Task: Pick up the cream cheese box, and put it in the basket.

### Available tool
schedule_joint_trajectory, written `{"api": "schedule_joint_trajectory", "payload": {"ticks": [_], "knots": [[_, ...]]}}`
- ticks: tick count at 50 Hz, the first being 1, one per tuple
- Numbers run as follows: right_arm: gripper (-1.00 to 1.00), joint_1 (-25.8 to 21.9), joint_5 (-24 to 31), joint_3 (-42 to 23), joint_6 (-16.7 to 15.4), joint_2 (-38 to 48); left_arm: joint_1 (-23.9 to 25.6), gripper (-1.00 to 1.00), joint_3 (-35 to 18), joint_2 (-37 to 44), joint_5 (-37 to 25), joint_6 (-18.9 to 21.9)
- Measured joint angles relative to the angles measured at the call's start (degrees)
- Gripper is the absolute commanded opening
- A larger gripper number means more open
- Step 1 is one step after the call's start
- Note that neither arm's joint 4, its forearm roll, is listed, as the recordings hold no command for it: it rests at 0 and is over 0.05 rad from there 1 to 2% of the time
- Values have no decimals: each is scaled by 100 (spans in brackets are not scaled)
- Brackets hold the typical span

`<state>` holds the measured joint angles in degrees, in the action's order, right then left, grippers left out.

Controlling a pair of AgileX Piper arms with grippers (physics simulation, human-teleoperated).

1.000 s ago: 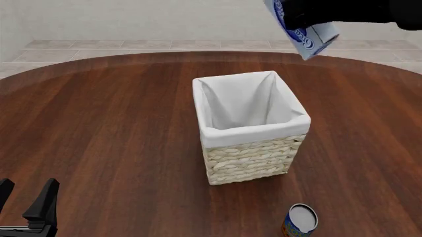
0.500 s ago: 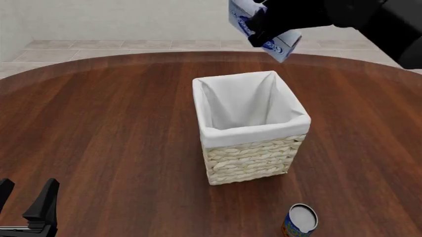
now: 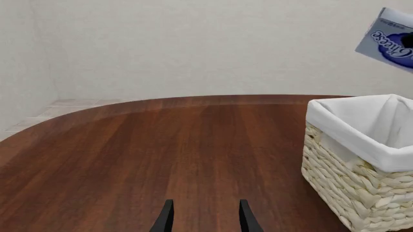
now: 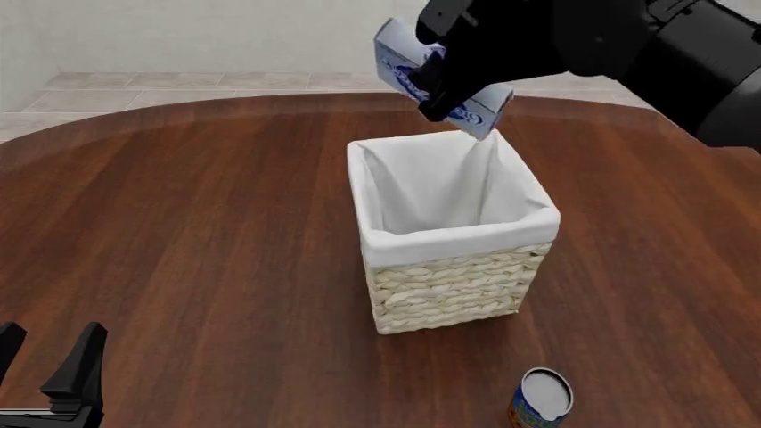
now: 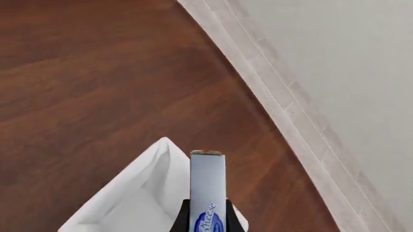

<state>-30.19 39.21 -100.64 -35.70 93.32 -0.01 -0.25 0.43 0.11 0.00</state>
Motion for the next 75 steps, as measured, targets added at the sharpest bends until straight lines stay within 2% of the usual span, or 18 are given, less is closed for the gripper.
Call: {"api": "schedule_joint_trajectory", "payload": {"ticks": [10, 27, 58, 75], "knots": [[-100, 4, -220, 563, -192, -184, 0, 100, 0, 0, 0, 0], [-100, -3, -557, 1312, -252, -350, 0, 100, 0, 0, 0, 0], [-100, -92, -800, 1980, -183, -291, 0, 100, 0, 0, 0, 0], [-100, -2, -1048, 2281, -360, -198, 0, 100, 0, 0, 0, 0]]}}
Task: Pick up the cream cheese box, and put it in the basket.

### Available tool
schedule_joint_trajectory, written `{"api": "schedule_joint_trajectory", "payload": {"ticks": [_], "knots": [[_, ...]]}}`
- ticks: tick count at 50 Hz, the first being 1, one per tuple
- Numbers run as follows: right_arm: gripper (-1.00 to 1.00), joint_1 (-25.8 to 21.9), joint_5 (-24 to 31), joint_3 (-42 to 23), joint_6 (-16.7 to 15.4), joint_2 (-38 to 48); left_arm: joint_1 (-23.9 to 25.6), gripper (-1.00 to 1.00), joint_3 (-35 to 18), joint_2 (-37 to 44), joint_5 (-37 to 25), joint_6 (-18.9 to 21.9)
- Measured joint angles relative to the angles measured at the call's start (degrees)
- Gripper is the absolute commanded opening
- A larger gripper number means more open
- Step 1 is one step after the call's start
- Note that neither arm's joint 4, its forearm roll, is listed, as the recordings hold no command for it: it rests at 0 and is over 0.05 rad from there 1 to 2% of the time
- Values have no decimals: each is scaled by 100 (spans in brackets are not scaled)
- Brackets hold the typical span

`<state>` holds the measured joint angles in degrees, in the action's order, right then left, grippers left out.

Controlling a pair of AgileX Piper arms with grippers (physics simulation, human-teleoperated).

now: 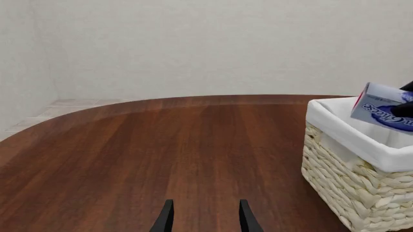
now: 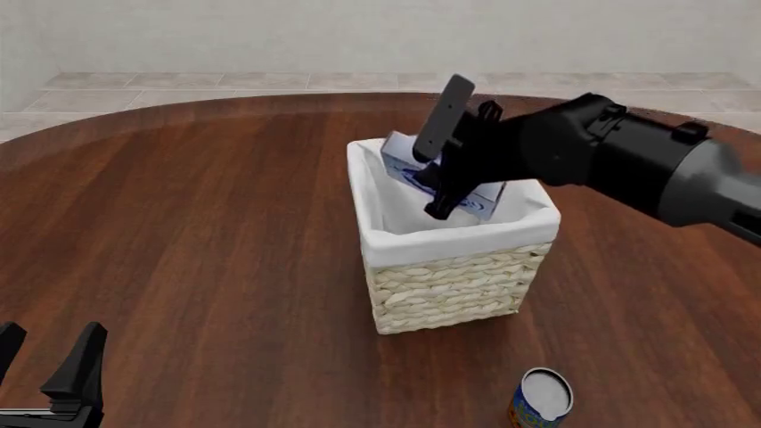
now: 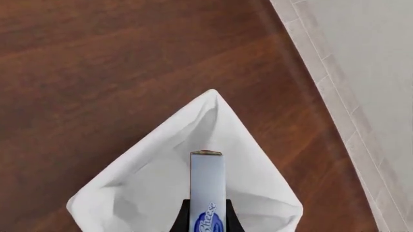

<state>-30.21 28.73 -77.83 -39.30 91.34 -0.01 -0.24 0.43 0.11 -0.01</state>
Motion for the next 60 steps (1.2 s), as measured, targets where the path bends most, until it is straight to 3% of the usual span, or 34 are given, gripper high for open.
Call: {"api": "schedule_joint_trajectory", "payload": {"ticks": [34, 60], "knots": [[-100, 148, -374, 108, -348, 324, 0, 100, 0, 0, 0, 0], [-100, 137, -604, 207, -392, 454, 0, 100, 0, 0, 0, 0]]}}
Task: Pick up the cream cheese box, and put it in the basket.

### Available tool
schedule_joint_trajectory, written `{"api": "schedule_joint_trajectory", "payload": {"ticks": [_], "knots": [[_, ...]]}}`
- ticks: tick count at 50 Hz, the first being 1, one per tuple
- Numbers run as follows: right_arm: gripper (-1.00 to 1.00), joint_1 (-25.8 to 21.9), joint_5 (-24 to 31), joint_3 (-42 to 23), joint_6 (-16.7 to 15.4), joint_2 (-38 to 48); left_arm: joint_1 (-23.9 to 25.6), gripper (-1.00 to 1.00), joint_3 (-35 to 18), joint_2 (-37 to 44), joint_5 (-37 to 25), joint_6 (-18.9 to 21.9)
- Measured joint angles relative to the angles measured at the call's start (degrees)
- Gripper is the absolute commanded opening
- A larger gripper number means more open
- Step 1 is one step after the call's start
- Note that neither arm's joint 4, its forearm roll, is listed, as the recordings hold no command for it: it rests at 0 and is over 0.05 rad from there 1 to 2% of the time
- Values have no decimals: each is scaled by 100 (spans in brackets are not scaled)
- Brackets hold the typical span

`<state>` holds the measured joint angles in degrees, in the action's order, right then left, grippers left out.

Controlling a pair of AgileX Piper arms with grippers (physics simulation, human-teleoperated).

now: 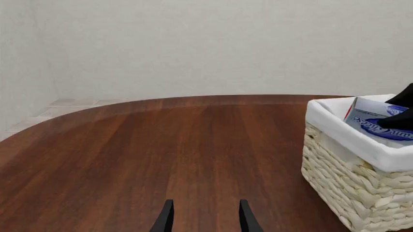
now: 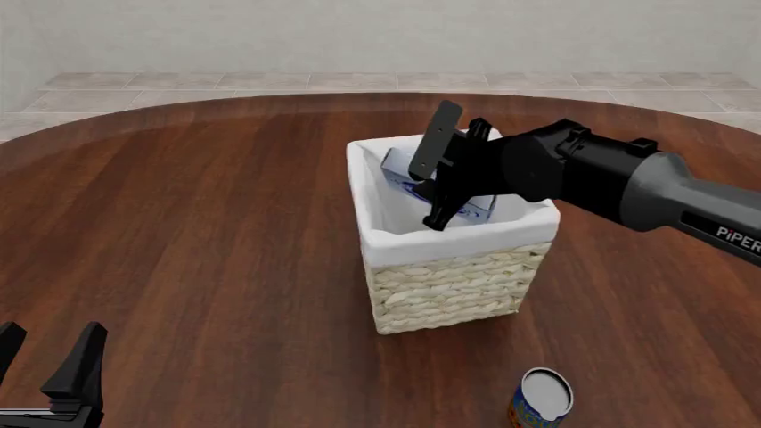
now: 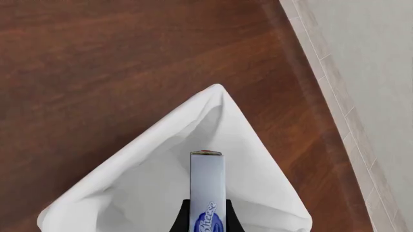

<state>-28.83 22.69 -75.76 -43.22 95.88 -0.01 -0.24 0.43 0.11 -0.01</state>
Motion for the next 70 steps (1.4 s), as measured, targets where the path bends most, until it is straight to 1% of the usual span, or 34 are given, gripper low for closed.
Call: {"api": "schedule_joint_trajectory", "payload": {"ticks": [5, 6, 31, 41, 62, 70], "knots": [[-100, 0, -19, 1, 4, 4, 0, 100, 0, 0, 0, 0], [100, 1, -24, 2, 4, 4, 0, 100, 0, 0, 0, 0], [100, 46, -113, 112, 24, -63, 0, 100, 0, 0, 0, 0], [100, -15, -128, 306, 68, -345, 0, 100, 0, 0, 0, 0], [100, -164, -162, 678, 410, -1544, 0, 100, 0, 0, 0, 0], [100, -243, -224, 882, 658, -2011, 0, 100, 0, 0, 0, 0]]}}
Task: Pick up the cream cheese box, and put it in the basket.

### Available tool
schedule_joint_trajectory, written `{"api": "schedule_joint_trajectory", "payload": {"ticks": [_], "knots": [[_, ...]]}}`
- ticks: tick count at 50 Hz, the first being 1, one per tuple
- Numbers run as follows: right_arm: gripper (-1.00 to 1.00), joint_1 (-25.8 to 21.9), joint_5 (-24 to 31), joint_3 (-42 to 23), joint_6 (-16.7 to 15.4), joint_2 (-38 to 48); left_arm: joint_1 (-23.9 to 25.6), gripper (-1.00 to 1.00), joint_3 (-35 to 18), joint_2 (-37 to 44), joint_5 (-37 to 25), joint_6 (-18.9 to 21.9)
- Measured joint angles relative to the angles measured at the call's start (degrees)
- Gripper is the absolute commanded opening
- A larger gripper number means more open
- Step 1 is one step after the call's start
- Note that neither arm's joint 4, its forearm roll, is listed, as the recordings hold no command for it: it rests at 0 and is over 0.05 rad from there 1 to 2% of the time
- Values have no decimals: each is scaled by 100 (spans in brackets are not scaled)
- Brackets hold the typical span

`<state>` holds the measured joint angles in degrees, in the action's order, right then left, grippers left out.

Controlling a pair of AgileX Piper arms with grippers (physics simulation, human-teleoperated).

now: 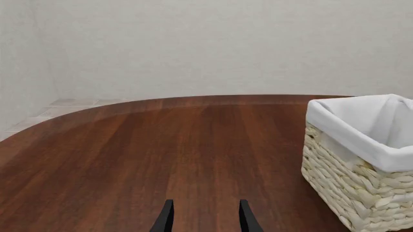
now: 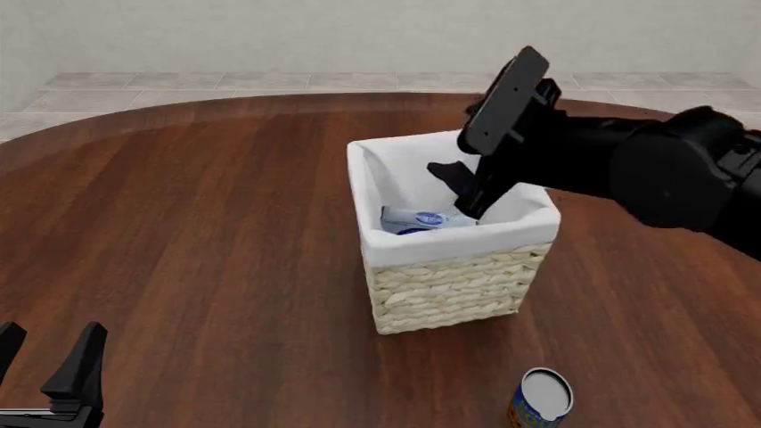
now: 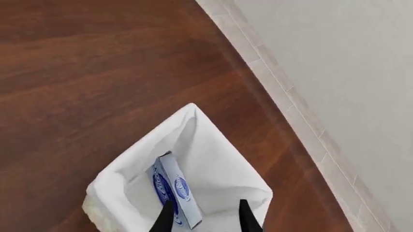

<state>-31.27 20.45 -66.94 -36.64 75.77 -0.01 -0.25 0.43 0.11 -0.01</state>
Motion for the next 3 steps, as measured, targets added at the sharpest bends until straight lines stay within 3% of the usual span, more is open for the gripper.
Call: {"api": "schedule_joint_trajectory", "payload": {"ticks": [3], "knots": [[100, -20, -30, 90, 106, -178, 0, 100, 0, 0, 0, 0]]}}
